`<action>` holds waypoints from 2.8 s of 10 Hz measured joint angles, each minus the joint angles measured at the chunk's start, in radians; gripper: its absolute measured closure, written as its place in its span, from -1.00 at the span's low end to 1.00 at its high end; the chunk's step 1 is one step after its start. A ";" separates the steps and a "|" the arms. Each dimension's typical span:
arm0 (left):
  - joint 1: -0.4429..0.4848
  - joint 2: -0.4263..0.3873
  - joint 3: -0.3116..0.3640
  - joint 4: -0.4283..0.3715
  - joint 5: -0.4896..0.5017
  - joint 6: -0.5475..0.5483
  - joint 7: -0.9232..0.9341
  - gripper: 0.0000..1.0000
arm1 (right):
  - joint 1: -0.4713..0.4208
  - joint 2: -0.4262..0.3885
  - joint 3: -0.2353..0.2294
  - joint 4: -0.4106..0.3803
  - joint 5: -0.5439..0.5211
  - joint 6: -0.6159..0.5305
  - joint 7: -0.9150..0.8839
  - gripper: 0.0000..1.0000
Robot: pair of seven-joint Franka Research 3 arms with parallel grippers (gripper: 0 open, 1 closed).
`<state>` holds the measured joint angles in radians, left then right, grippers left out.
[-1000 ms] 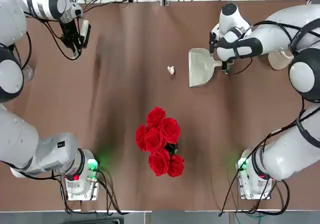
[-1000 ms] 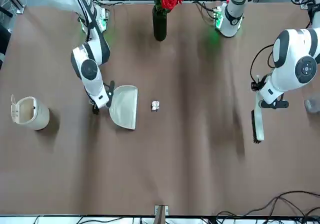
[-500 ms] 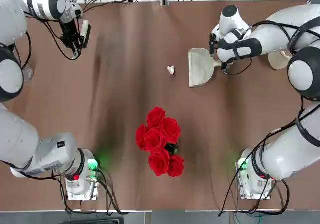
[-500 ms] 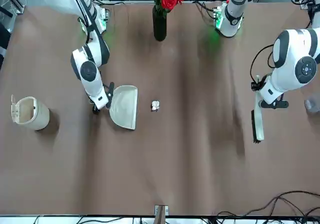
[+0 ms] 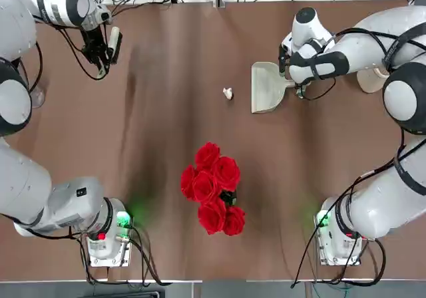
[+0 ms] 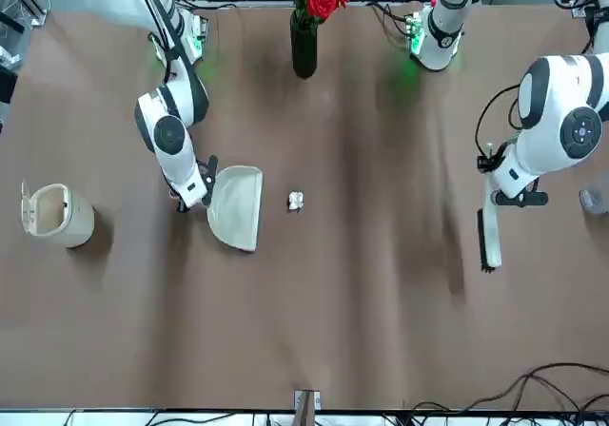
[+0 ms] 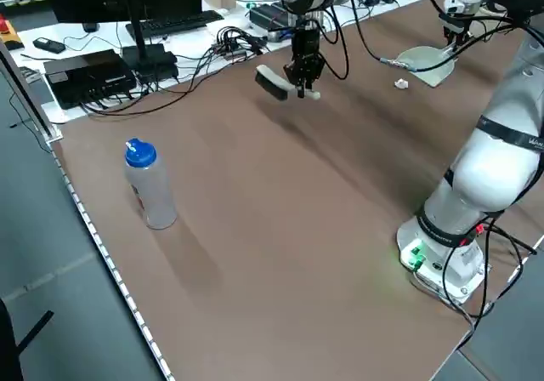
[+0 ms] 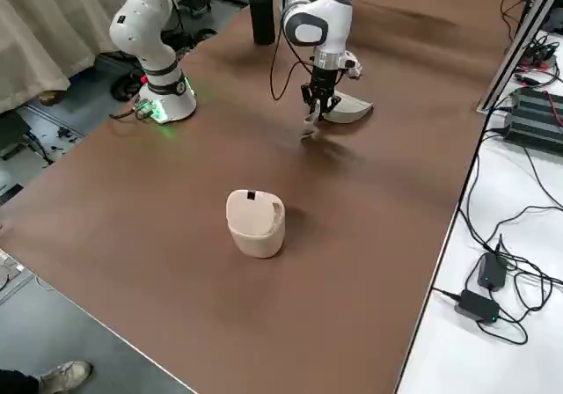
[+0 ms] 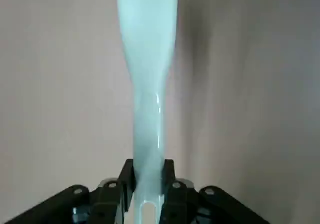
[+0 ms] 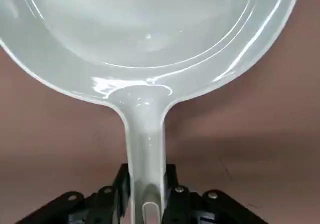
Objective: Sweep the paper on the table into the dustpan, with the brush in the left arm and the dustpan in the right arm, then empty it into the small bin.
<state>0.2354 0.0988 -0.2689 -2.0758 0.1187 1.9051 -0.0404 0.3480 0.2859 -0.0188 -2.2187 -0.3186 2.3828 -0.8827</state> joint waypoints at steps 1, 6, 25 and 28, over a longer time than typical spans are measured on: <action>0.000 0.001 -0.016 0.000 0.000 0.000 -0.009 0.45 | 0.001 0.000 0.001 0.008 -0.001 -0.010 -0.009 0.35; -0.005 0.047 -0.190 0.008 -0.001 0.000 -0.209 0.45 | 0.017 -0.001 0.065 0.135 -0.003 -0.160 0.000 0.35; -0.544 0.514 -0.403 0.252 0.022 0.188 -0.901 0.45 | 0.046 0.154 0.233 0.261 -0.197 -0.279 0.296 0.35; -0.619 0.535 -0.382 0.267 0.022 0.249 -0.932 0.45 | 0.047 0.156 0.234 0.263 -0.197 -0.279 0.297 0.35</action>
<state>-0.3833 0.6342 -0.6508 -1.8084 0.1404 2.1538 -0.9723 0.3945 0.4416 0.2154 -1.9562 -0.5155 2.1035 -0.5855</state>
